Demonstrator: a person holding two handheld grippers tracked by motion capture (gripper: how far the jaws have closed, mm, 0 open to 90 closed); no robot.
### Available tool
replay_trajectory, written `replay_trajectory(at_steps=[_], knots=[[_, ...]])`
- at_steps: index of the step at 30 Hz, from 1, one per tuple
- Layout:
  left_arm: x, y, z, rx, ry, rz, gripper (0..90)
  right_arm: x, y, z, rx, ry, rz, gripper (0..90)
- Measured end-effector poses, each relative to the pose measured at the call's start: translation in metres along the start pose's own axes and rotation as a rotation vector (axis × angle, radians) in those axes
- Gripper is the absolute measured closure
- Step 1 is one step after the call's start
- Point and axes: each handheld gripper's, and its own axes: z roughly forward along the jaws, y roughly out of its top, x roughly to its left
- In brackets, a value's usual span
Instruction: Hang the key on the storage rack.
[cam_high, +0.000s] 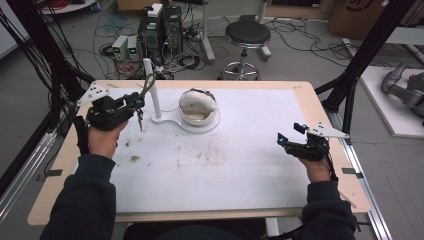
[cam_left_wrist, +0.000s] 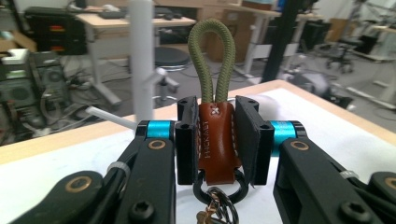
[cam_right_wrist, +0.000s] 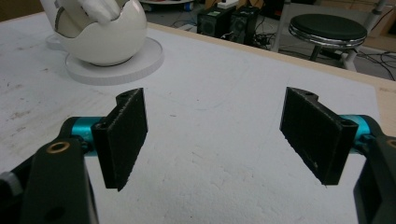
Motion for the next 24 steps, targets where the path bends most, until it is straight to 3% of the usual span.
replay_trajectory(at_steps=[9, 24], knots=[[0.012, -0.003, 0.010, 0.023, 0.077, -0.010, 70.2, -0.001, 0.000, -0.001, -0.003, 0.001, 0.001, 23.5], [0.021, -0.019, 0.040, 0.151, 0.131, -0.009, 70.2, -0.001, -0.001, 0.000, 0.003, 0.005, 0.001, 23.5]])
